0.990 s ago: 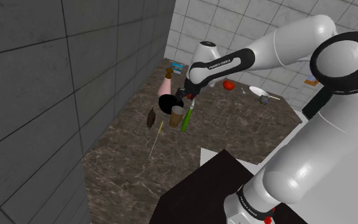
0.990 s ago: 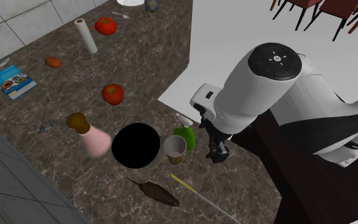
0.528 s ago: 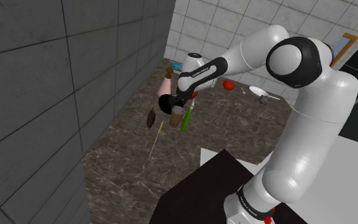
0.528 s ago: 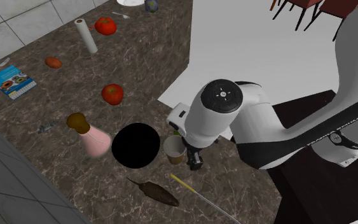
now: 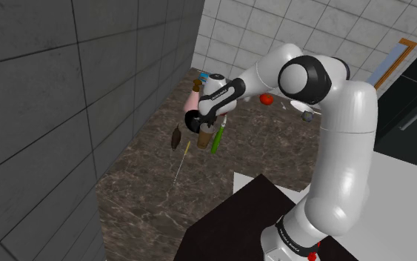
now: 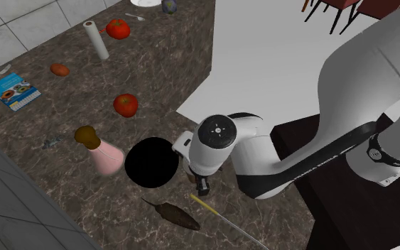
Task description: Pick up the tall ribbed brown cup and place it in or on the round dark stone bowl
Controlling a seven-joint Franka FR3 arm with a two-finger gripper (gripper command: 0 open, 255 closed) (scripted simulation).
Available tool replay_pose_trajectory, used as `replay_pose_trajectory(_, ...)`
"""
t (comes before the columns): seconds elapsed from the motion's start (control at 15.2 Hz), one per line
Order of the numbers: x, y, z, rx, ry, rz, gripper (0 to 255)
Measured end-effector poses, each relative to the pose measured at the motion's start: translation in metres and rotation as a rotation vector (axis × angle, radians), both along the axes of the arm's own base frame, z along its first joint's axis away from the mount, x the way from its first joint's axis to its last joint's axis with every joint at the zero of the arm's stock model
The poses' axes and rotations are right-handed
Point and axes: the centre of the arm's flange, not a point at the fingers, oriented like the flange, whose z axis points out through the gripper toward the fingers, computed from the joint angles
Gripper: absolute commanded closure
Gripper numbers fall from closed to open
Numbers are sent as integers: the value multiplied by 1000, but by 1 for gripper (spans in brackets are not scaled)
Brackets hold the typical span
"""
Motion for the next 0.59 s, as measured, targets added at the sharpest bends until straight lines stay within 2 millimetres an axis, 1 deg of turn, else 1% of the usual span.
replay_pose_trajectory(0.33,4,-5,-26,0,0,0,0)
replay_pose_trajectory(0.59,4,-5,-29,0,0,0,0)
